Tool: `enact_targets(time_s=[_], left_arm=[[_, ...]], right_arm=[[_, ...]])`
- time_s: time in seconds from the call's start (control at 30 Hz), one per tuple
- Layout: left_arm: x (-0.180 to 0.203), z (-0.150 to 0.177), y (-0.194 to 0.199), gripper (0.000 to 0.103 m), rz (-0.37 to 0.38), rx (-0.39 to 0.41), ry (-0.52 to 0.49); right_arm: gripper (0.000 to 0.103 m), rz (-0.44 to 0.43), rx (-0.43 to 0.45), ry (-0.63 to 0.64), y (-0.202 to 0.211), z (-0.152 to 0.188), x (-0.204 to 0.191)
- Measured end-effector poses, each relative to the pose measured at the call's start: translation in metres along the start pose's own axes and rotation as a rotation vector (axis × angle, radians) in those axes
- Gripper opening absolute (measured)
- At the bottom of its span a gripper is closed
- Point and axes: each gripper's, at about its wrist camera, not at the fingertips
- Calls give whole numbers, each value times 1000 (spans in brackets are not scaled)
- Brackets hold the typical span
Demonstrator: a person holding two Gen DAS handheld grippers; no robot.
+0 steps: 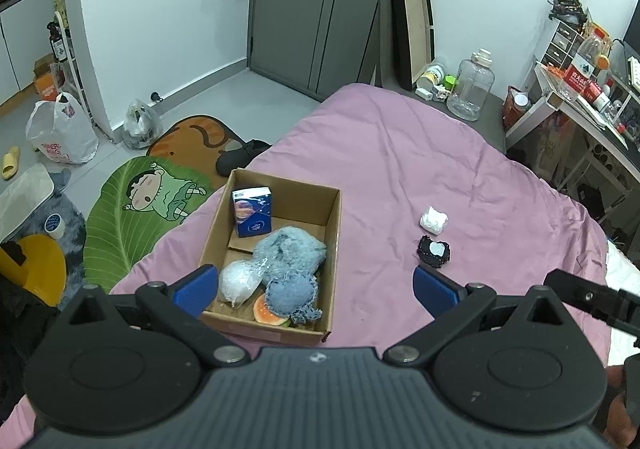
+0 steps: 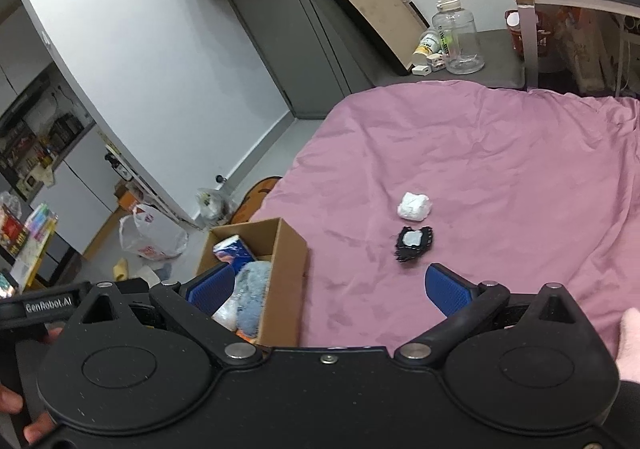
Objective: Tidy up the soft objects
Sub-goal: 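Move both grippers away from the box toward the black-and-white plush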
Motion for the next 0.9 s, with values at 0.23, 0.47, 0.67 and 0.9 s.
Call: enact_targets(time_s=[0.23, 0.47, 0.67, 0.9], left_arm=[[13, -3, -18, 103, 14, -13, -2], [31, -7, -39, 103, 17, -3, -34], [50, -14, -58, 102, 23, 2, -63], [76, -17, -87, 100, 28, -11, -90]], right_arm=[[103, 51, -33, 31, -12, -4, 15], [103, 81, -57, 38, -31, -11, 32], [103, 102, -63, 29, -44, -21, 49], [103, 93, -62, 26, -63, -44, 75]])
Point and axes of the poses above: each gripper's, at about its wrist camera, not at the fingertips, and y roughly against the way its jaws point, x to its right, z to its underside, and after that the axes turned 2 degrees about -z, right-handed
